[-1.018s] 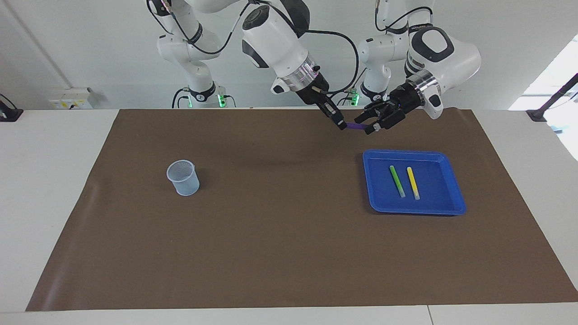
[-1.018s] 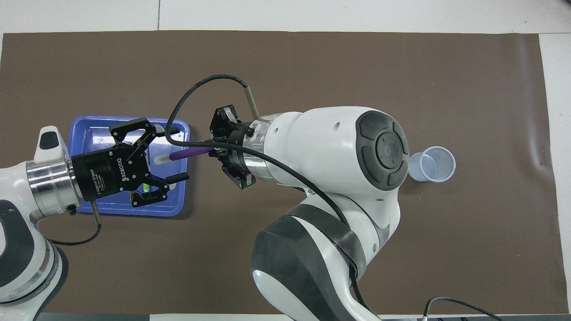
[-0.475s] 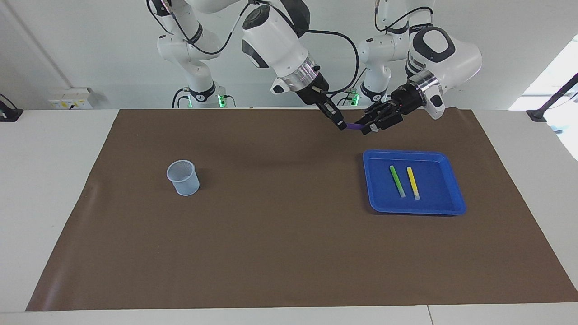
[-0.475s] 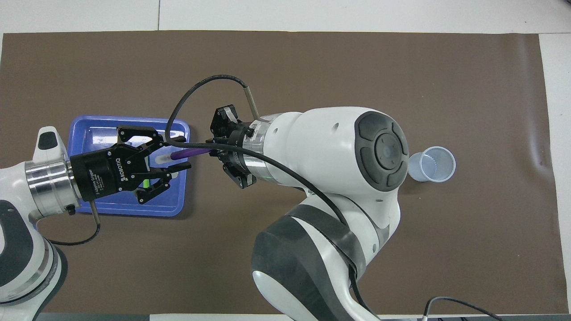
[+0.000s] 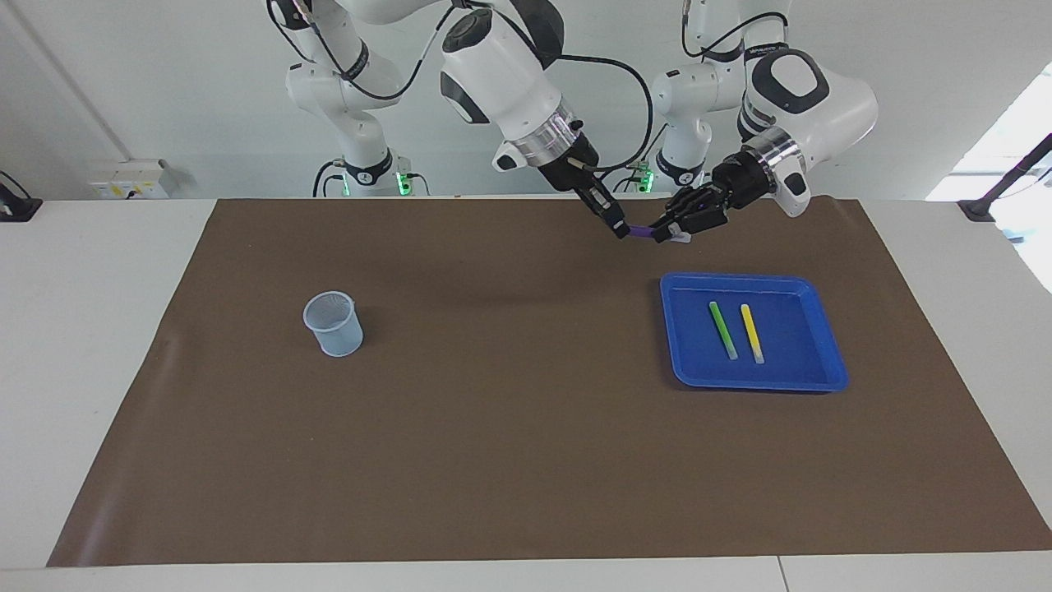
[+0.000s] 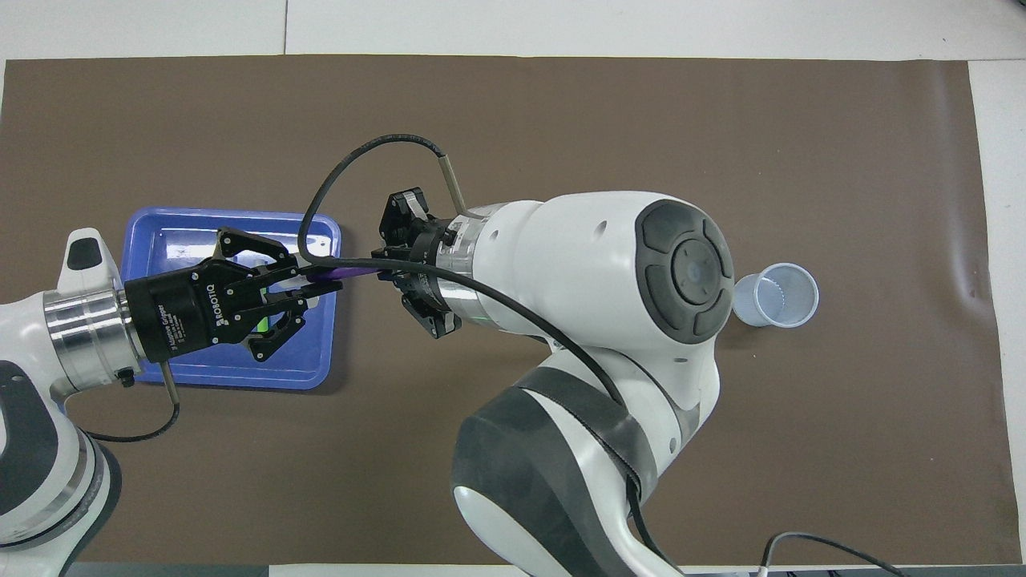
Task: Right arm passes pens to left for tray arrangement
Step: 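Close the left gripper on the purple pen held by the right gripper, then open the right gripper and withdraw it while the left gripper holds the pen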
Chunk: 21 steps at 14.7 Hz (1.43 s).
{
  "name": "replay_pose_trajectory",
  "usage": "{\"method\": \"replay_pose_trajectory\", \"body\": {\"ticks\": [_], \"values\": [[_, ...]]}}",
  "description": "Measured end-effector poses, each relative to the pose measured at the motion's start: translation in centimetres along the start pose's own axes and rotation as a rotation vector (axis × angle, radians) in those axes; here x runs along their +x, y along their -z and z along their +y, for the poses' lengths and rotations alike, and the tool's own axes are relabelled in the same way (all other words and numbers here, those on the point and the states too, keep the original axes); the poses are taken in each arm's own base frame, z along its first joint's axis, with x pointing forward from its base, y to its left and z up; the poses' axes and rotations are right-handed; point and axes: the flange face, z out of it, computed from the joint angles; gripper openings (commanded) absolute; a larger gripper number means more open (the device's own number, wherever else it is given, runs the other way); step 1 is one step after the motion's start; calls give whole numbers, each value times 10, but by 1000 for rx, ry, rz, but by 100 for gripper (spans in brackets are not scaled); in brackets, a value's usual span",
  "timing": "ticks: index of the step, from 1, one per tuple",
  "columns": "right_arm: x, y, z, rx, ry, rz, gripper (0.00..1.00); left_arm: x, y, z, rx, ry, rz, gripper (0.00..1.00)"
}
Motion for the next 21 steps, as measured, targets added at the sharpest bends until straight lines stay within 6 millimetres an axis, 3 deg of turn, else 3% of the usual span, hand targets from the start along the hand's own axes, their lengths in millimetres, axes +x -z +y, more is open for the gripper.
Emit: {"method": "replay_pose_trajectory", "body": {"ticks": [1, 2, 3, 4, 6, 8, 12, 15, 19, 21], "values": [[0, 0, 0, 0, 0, 0, 12, 0, 0, 0, 0, 1, 0, 0], [0, 0, 0, -1, 0, 0, 56, 0, 0, 0, 0, 1, 0, 0], [0, 0, 0, -3, 0, 1, 76, 0, 0, 0, 1, 2, 0, 0], [1, -1, 1, -21, 3, 8, 88, 1, 0, 0, -1, 2, 1, 0], [7, 5, -2, -48, 27, 48, 100, 4, 4, 1, -9, 7, 6, 0], [25, 15, -10, -52, 67, 107, 100, 7, 8, 1, -10, 6, 16, 0], [86, 47, -24, -112, 279, 203, 100, 24, 13, -1, 65, -32, 93, 0], [133, 80, -23, -189, 508, 252, 100, 43, 7, 8, 248, -115, 149, 0], [211, 112, -3, -291, 773, 291, 100, 93, 22, 51, 497, -221, 195, 0], [251, 127, 8, -350, 873, 310, 100, 123, 23, 58, 636, -304, 202, 0]]}}
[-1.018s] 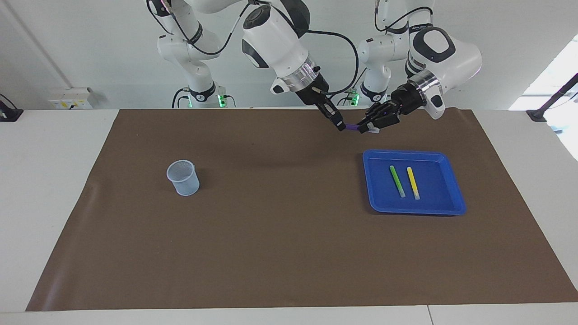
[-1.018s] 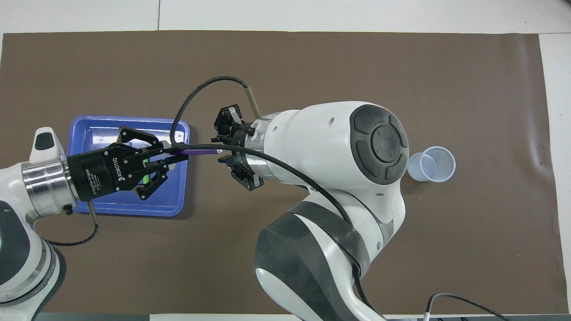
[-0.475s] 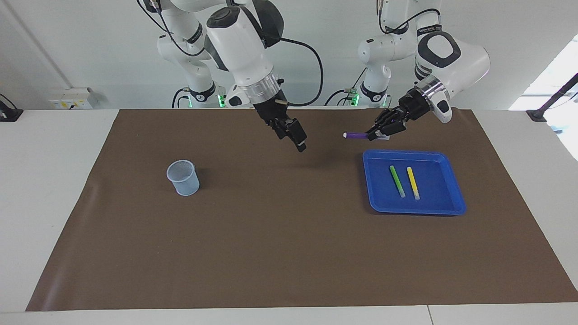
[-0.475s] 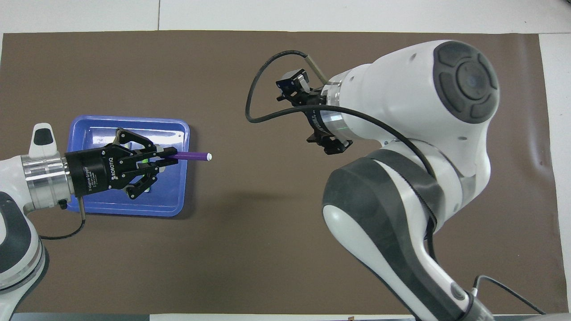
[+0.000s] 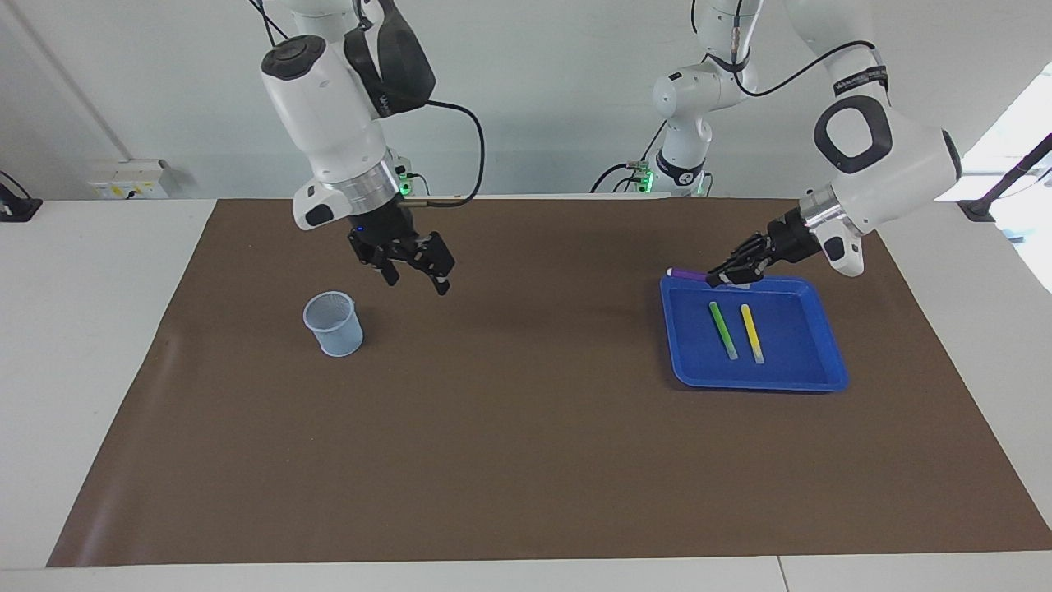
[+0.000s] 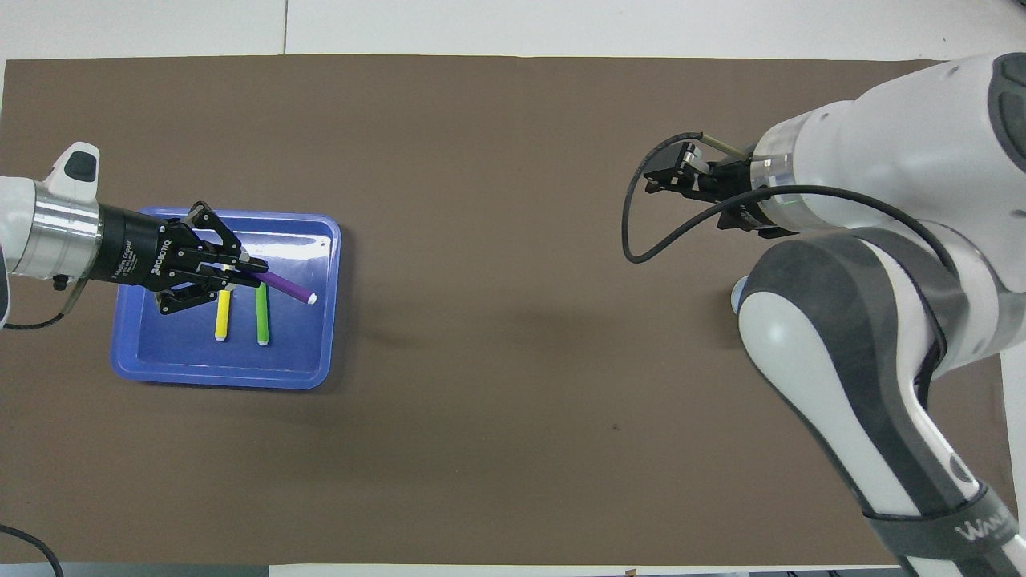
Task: Right arm passes pens to left for tray arrangement
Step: 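Open the right gripper and withdraw it while the left gripper holds the pen, then lower the purple pen into the tray and open the left gripper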
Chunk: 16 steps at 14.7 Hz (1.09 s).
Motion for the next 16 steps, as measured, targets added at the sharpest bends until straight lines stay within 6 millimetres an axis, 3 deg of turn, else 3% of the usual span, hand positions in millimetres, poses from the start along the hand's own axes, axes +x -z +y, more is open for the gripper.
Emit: {"method": "replay_pose_trajectory", "body": {"ticks": [2, 4, 6, 9, 12, 16], "values": [[15, 0, 34, -92, 107, 15, 100, 30, -8, -7, 145, -106, 14, 0], [24, 6, 55, -158, 189, 23, 100, 60, -9, -19, 284, -225, 15, 0], [31, 18, 76, -183, 236, 23, 100, 86, -3, -27, 442, -338, 0, 0], [37, 47, 107, -200, 277, 10, 100, 116, -6, -21, 642, -471, 1, 0], [34, 78, 119, -208, 257, -12, 100, 142, -34, -23, 753, -541, -18, 0], [25, 107, 131, -218, 232, -43, 100, 155, -50, -27, 758, -560, -21, 0]]}}
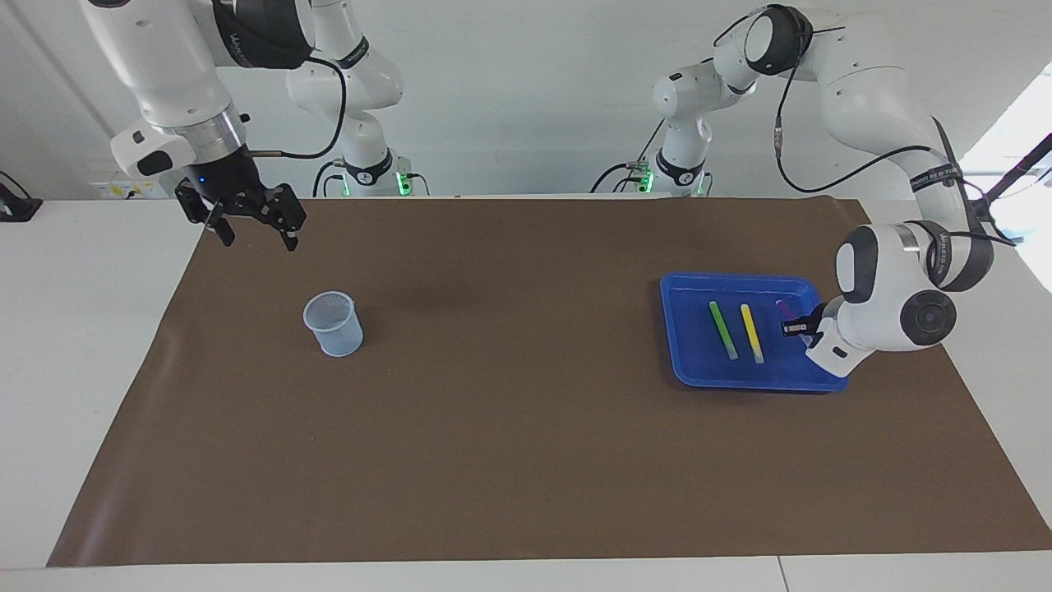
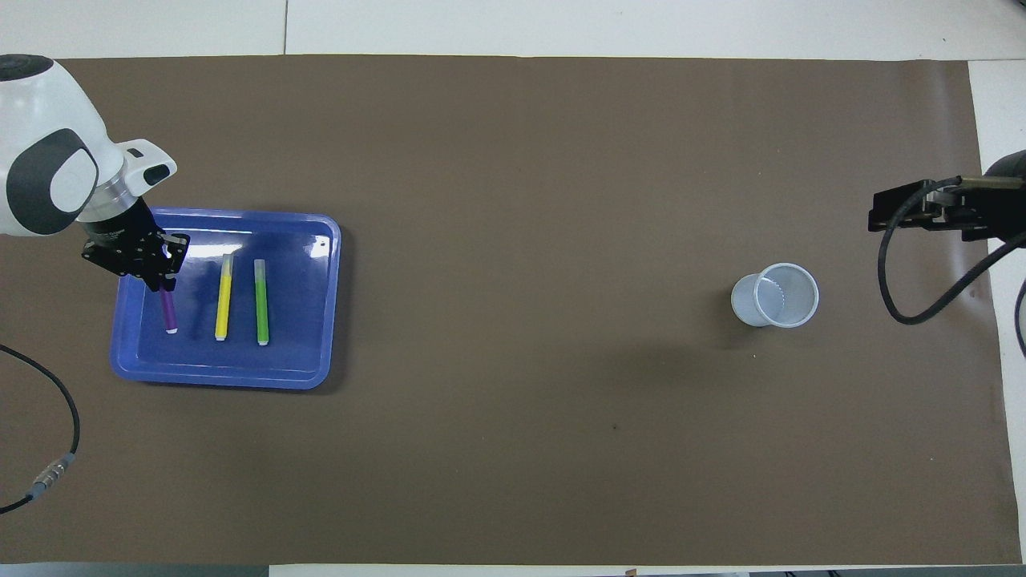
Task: Right arm passes pens to left for tray arrangement
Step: 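Lower the purple pen into the tray and open the left gripper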
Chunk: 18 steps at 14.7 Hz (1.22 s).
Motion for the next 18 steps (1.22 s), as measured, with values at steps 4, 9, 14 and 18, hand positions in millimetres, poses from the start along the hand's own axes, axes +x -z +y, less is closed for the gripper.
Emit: {"method": "replay_pose_trajectory", "body": {"ticks": [4, 9, 14, 18], "values": [[-7, 6, 2, -6, -3, -45, 100, 5, -21, -4, -9, 1, 14, 0], [-9, 0, 1, -9, 1, -64, 100, 3, -26, -13, -15, 12, 33, 98], [-12, 2, -18, -9, 35, -62, 100, 4, -38, -11, -19, 8, 62, 100], [-13, 1, -21, -10, 41, -66, 100, 2, -36, -13, -19, 12, 69, 100]]}}
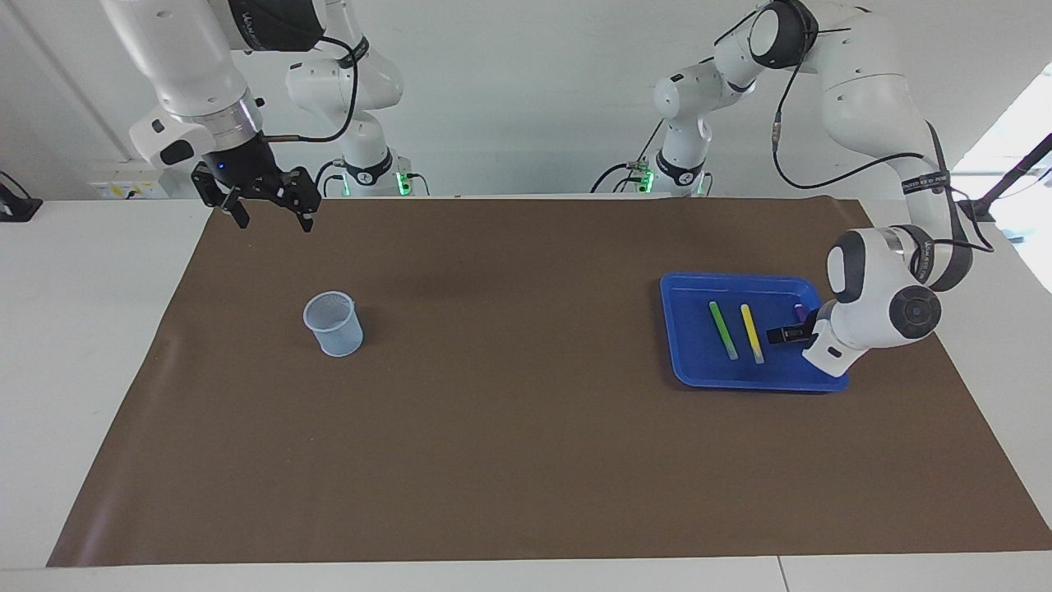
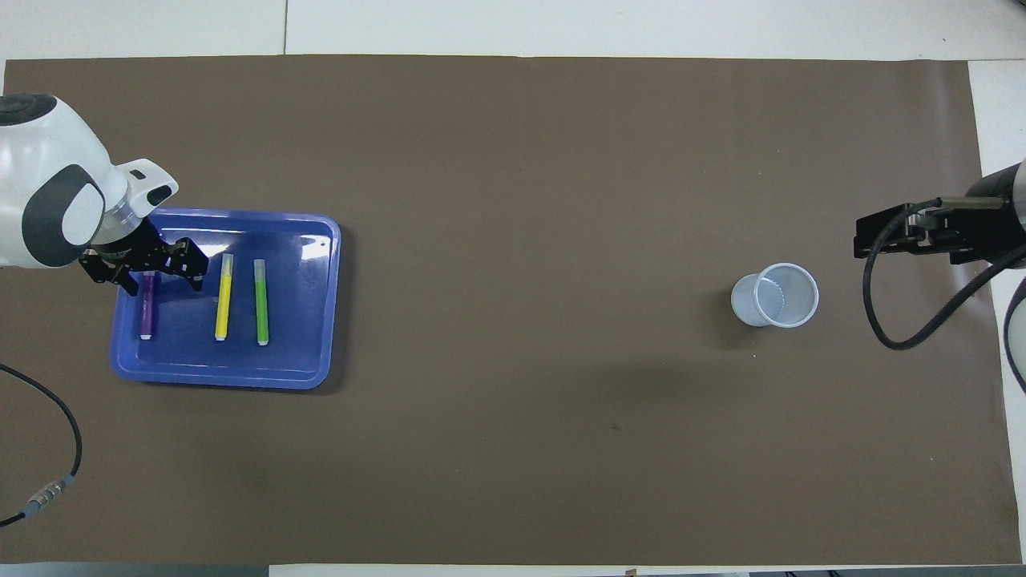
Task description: Right arm passes pens to left for tray arrangement
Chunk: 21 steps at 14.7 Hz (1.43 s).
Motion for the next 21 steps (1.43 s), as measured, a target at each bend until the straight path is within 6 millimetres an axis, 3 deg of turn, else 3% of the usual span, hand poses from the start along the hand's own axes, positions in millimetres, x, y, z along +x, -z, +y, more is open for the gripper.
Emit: {"method": "replay_pose_trajectory", "body": {"ticks": [6, 9, 13, 18, 21], "values": [[-1, 12, 2, 2, 88, 16, 100, 0, 1, -10, -7, 14, 11, 100], [-3, 20, 5, 2, 105, 25, 100, -9, 20, 0, -34, 11, 25, 100], [-4, 20, 5, 2, 106, 17, 100, -57, 95, 4, -99, 38, 68, 100], [-4, 20, 0, 2, 83, 16, 100, -138, 201, 5, -114, 73, 257, 100], [-5, 20, 0, 2, 76, 16, 100, -184, 241, 9, -117, 83, 331, 100]]}}
